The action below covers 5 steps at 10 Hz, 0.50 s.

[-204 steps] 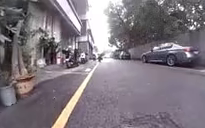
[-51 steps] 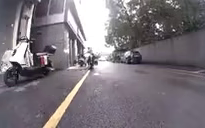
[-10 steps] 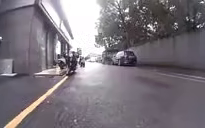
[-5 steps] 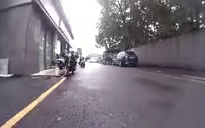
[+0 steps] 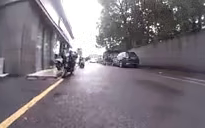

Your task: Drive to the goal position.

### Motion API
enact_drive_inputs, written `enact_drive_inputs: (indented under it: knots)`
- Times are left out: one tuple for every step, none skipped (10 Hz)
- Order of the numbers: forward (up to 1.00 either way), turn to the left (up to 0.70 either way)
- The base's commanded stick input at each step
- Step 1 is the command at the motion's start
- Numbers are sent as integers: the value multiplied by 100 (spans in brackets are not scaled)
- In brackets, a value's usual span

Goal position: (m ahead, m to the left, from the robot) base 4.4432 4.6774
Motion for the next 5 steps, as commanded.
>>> enact_drive_inputs:
  knots:
    - [45, 0]
    - [45, 0]
    - [45, 0]
    - [45, 0]
    - [45, 0]
